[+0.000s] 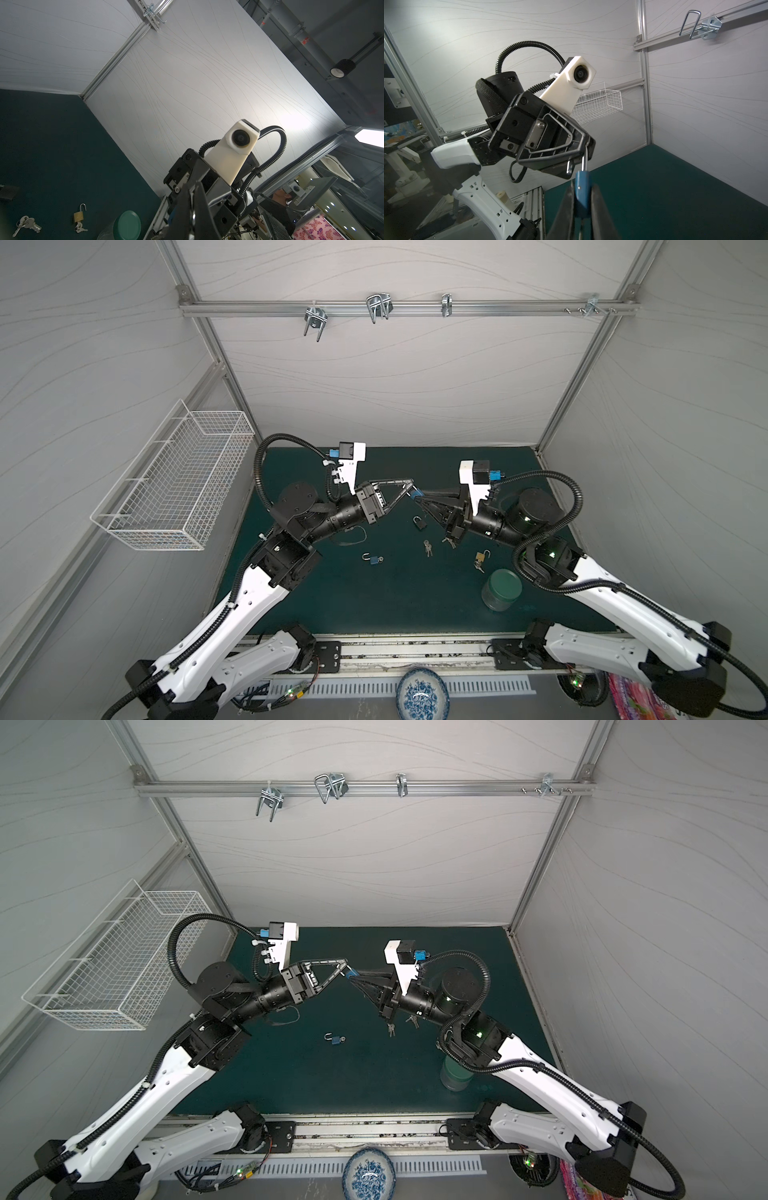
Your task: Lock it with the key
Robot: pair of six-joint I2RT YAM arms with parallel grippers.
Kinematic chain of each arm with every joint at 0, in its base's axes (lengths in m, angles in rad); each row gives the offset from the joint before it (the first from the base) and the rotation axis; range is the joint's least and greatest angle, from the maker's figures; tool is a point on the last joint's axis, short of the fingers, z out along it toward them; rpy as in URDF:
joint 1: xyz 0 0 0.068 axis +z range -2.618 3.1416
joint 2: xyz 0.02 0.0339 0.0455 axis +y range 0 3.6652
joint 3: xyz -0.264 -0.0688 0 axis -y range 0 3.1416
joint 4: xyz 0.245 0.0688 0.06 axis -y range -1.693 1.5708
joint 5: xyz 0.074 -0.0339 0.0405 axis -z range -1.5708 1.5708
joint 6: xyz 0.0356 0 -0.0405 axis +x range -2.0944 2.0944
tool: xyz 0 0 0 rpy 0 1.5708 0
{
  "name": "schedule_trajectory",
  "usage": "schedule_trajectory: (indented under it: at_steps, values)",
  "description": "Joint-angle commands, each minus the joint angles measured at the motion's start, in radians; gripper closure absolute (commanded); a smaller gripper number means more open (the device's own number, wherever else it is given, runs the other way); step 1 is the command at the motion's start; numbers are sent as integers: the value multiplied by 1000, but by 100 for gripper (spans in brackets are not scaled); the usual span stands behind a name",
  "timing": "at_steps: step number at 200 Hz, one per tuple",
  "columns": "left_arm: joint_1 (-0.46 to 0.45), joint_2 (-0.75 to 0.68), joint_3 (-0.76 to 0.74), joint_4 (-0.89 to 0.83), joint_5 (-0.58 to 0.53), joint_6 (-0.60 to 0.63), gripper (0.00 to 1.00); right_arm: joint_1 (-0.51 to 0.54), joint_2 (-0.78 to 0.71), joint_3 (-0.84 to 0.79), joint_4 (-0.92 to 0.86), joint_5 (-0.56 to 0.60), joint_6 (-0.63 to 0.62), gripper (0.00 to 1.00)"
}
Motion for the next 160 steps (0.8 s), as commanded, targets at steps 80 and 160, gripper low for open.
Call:
schedule_trajectory:
  at_steps: [80, 160]
  values:
    - [0, 4, 130, -54, 127, 170, 100, 6, -37, 41, 78, -152, 279, 100]
    - [1, 7, 139, -31, 196, 174, 100, 1, 8, 83, 196, -289, 404, 100]
